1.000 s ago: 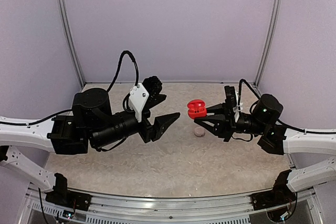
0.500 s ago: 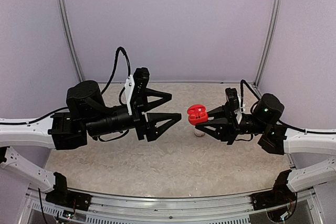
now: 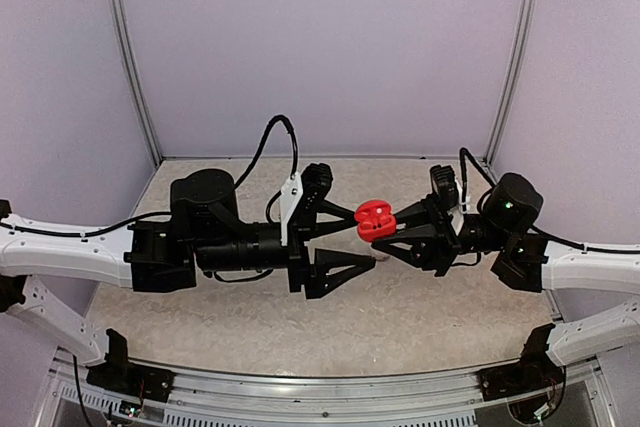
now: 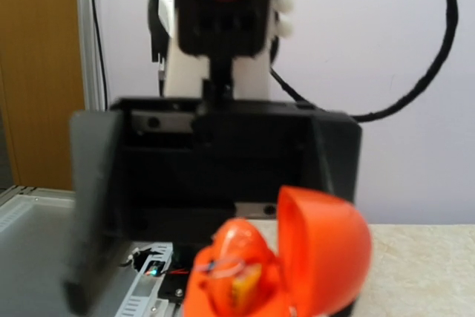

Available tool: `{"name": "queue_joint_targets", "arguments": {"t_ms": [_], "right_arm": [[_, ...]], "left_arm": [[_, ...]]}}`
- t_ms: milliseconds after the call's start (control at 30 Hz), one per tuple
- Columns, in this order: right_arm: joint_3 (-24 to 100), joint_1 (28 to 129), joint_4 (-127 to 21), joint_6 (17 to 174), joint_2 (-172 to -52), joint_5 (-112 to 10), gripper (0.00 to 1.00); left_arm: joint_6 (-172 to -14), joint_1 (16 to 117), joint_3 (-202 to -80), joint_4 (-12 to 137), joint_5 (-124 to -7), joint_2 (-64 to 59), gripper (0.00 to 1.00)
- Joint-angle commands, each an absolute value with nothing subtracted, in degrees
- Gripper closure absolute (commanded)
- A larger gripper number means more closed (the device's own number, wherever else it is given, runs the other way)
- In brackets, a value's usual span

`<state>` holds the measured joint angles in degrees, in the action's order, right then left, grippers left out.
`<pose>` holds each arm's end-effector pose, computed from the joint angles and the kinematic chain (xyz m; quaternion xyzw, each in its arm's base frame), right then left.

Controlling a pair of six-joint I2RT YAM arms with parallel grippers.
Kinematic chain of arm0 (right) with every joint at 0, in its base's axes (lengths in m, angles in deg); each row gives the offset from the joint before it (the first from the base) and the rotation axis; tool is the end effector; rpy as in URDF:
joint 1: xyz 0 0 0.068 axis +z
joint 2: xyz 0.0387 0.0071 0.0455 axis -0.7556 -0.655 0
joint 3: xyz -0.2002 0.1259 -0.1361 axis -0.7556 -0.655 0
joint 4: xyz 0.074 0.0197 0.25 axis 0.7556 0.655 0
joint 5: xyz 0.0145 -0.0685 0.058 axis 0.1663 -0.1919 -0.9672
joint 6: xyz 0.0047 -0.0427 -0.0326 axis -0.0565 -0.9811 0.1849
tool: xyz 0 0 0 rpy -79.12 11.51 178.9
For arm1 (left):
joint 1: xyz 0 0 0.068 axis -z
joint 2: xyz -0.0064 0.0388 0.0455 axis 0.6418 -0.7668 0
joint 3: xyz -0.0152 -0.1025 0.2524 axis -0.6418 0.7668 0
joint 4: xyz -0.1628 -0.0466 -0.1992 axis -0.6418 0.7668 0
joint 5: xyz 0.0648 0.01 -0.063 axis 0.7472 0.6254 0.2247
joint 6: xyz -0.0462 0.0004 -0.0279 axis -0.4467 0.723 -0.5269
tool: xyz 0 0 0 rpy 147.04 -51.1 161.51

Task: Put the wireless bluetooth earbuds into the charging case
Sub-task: Close the charging case, then place the charging case with the earbuds at the center of the board.

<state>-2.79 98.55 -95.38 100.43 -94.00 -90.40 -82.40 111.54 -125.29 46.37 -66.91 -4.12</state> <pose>0.1360 0.1992 0.3084 -0.4798 0.4377 0.5803 0.4913 0.0953 -0.3060 0.3373 0.4637 0.5514 -0.4568 0.5218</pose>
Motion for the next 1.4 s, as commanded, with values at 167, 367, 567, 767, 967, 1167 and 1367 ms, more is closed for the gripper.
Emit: {"name": "queue_joint_targets", "arguments": {"t_ms": [167,367,567,767,967,1167,1367], "right_arm": [[-1.53,99.37,-94.23,100.76,-93.63,-90.67,0.99],[-1.36,99.33,-93.29,100.30,-93.41,-89.61,0.99],[-1.62,99.40,-93.60,100.64,-93.86,-89.54,0.99],[-1.54,99.36,-93.98,101.11,-94.00,-88.84,0.99],[1.30,99.20,-85.69,101.36,-95.01,-82.33,0.99],[4.63,97.11,-75.77,101.56,-96.36,-75.22,0.97],[8.30,94.34,-67.34,103.85,-103.12,-71.72,0.93]], "left_arm": [[-77.14,114.64,-128.93,45.98,-64.57,-4.86,0.20],[-75.97,115.38,-129.15,46.99,-64.09,-4.46,0.21],[-75.01,116.10,-128.79,47.19,-63.29,-3.26,0.21],[-73.23,116.91,-128.40,48.84,-60.68,-2.44,0.21],[-71.93,116.69,-125.60,46.80,-51.40,-0.13,0.16],[-76.82,113.08,-123.37,46.83,-44.77,2.50,0.01],[-84.25,108.03,-120.02,46.01,-40.01,5.23,0.01]]}}
